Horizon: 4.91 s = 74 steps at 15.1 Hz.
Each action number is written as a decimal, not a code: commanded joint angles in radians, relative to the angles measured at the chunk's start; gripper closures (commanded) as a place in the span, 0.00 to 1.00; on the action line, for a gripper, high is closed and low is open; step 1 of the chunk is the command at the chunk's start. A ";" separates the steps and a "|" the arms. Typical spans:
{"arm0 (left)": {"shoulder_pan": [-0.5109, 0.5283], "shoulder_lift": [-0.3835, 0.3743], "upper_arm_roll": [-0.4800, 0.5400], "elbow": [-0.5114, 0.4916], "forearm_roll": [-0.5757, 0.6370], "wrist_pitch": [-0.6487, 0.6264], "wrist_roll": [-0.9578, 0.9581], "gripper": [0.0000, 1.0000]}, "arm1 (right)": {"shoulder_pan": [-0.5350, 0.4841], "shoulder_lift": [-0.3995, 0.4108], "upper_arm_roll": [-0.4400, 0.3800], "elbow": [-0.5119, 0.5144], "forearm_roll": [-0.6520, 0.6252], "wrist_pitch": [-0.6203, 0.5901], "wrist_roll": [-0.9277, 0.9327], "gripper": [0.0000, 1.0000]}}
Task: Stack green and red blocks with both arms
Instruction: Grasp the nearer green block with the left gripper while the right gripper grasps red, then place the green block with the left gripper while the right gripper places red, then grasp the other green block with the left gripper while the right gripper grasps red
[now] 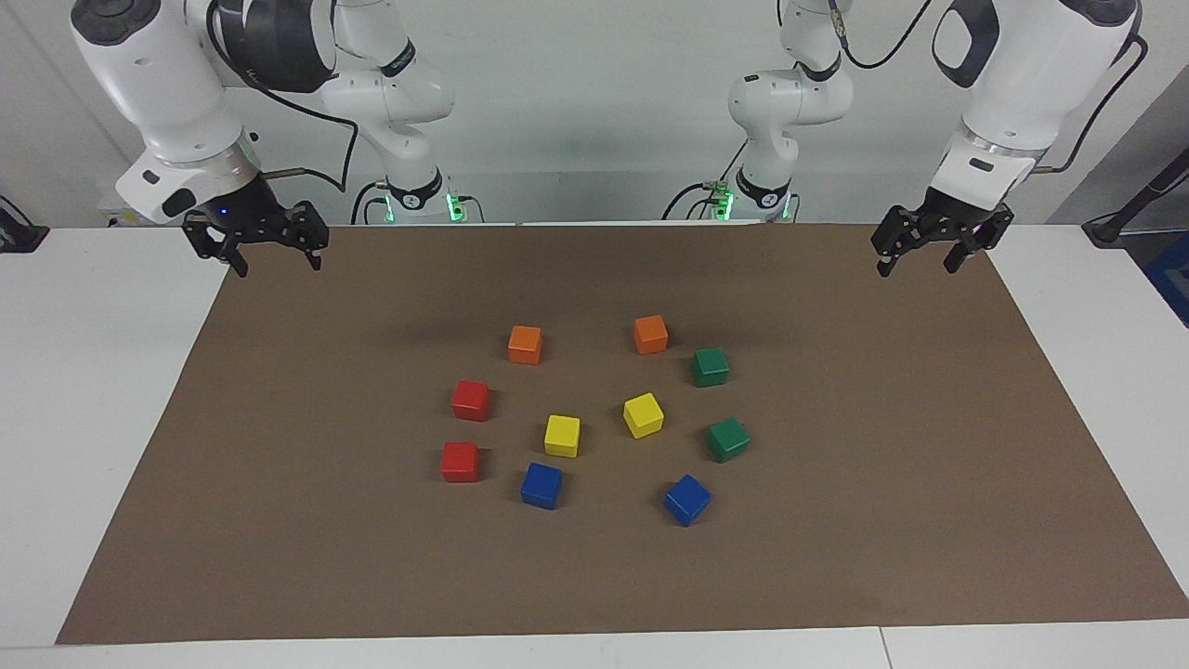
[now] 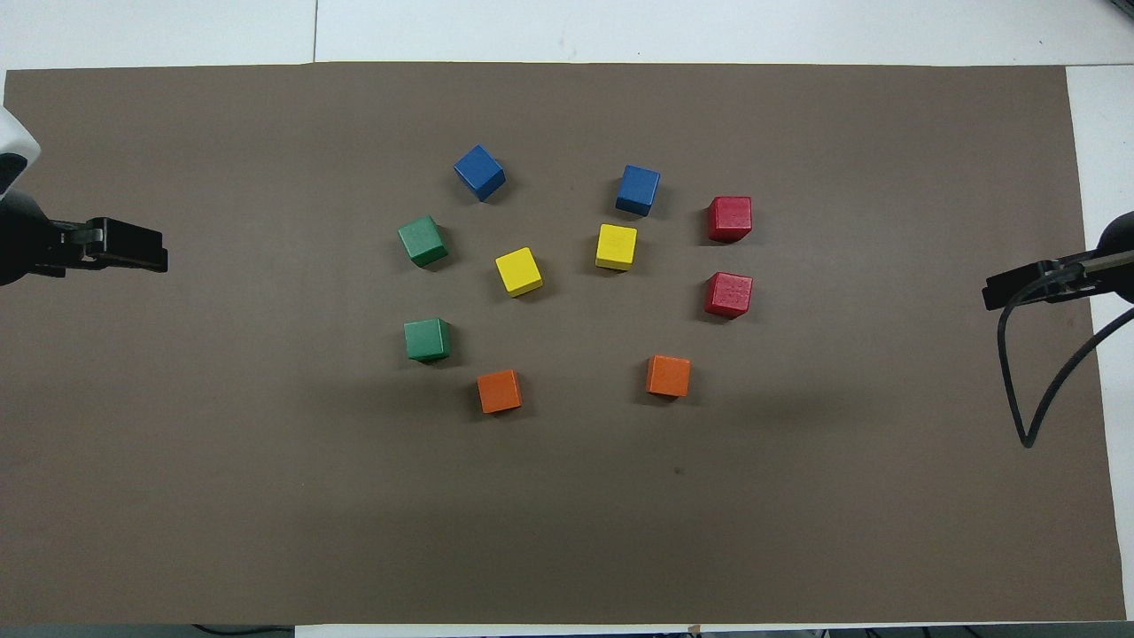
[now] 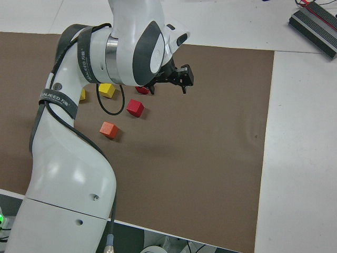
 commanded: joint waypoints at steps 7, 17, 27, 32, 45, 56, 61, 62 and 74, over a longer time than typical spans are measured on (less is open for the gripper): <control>0.007 -0.032 -0.004 -0.056 -0.015 0.068 -0.043 0.00 | 0.041 -0.024 0.014 -0.037 -0.022 0.031 0.123 0.00; -0.246 0.081 -0.001 -0.420 -0.016 0.550 -0.428 0.00 | 0.255 0.199 0.020 -0.128 0.037 0.361 0.689 0.00; -0.364 0.250 0.001 -0.445 -0.016 0.687 -0.552 0.00 | 0.294 0.263 0.020 -0.273 0.065 0.608 0.761 0.00; -0.367 0.250 -0.001 -0.518 -0.016 0.751 -0.556 0.00 | 0.306 0.300 0.020 -0.303 0.064 0.671 0.760 0.00; 0.030 0.269 0.009 -0.322 0.005 0.576 0.062 1.00 | 0.321 0.351 0.020 -0.344 0.064 0.768 0.752 1.00; 0.096 0.402 0.006 -0.260 0.093 0.655 0.096 0.37 | -0.006 0.125 0.011 -0.375 0.059 0.491 0.181 1.00; 0.082 0.403 -0.002 -0.138 0.084 0.516 0.102 0.00 | -0.113 0.177 0.011 -0.442 0.057 0.692 0.021 1.00; 0.056 0.411 -0.013 -0.038 0.049 0.409 0.081 0.00 | -0.113 0.199 0.011 -0.447 0.053 0.729 0.019 1.00; -0.287 0.517 -0.007 0.034 0.153 0.533 -0.735 0.00 | -0.071 0.298 0.011 -0.265 0.045 0.572 0.071 0.00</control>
